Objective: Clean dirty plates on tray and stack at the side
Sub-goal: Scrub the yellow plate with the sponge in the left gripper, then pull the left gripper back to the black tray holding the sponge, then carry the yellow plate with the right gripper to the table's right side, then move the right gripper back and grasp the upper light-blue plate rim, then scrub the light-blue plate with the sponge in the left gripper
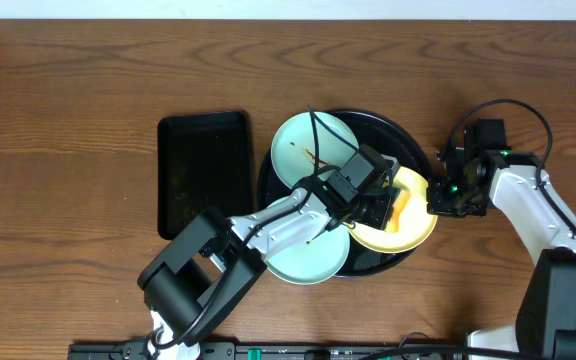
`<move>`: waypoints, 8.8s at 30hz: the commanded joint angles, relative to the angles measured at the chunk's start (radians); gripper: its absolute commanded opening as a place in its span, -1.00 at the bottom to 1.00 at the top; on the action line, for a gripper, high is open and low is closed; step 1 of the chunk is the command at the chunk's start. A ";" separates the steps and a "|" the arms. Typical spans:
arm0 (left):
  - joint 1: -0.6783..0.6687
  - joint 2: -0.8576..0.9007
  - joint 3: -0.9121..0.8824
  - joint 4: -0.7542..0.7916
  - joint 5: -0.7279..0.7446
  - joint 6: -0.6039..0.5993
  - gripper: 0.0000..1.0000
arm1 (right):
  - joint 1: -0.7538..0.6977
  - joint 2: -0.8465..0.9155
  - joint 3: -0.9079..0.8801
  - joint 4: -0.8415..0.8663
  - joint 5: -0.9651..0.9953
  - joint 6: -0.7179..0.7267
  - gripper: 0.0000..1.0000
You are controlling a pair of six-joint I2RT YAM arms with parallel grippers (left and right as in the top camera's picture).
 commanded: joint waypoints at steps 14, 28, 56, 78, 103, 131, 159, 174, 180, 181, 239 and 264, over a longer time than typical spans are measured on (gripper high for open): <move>0.048 0.022 0.020 -0.063 -0.122 -0.009 -0.85 | 0.013 0.009 0.003 -0.003 -0.011 0.005 -0.98; -0.025 -0.047 0.050 -0.035 -0.006 -0.035 -0.85 | 0.013 0.009 0.003 -0.002 -0.010 0.002 -0.97; 0.134 0.034 0.050 -0.093 -0.119 0.019 -0.85 | 0.013 0.009 0.003 -0.013 -0.011 0.002 -0.97; 0.166 -0.379 0.050 -0.487 -0.186 0.106 -0.85 | 0.014 0.003 0.009 0.051 0.102 0.017 -0.98; 0.501 -0.540 0.050 -0.759 -0.238 0.180 -0.85 | 0.340 -0.316 0.068 0.065 0.908 -0.099 -0.98; 0.568 -0.539 0.050 -0.766 -0.239 0.180 -0.85 | 0.591 -0.315 0.067 0.143 1.226 -0.099 -0.98; 0.568 -0.539 0.050 -0.774 -0.239 0.180 -0.85 | -0.249 -0.246 0.064 0.074 0.420 0.172 -0.98; 0.568 -0.539 0.050 -0.774 -0.239 0.180 -0.85 | -0.419 -0.053 0.064 0.199 0.305 0.179 -0.51; 0.568 -0.539 0.050 -0.773 -0.239 0.181 -0.84 | -0.402 -0.115 0.067 0.215 0.074 0.167 -0.26; 0.568 -0.539 0.050 -0.773 -0.239 0.180 -0.85 | -0.391 -0.135 0.067 0.222 0.020 0.164 -0.21; 0.542 -0.529 0.050 -0.723 -0.153 0.196 -0.85 | 0.307 0.308 0.310 0.208 0.185 0.208 -0.98; 0.214 -0.110 0.050 -0.188 0.203 0.067 -0.85 | 0.311 0.210 0.310 -0.014 0.251 0.209 -0.98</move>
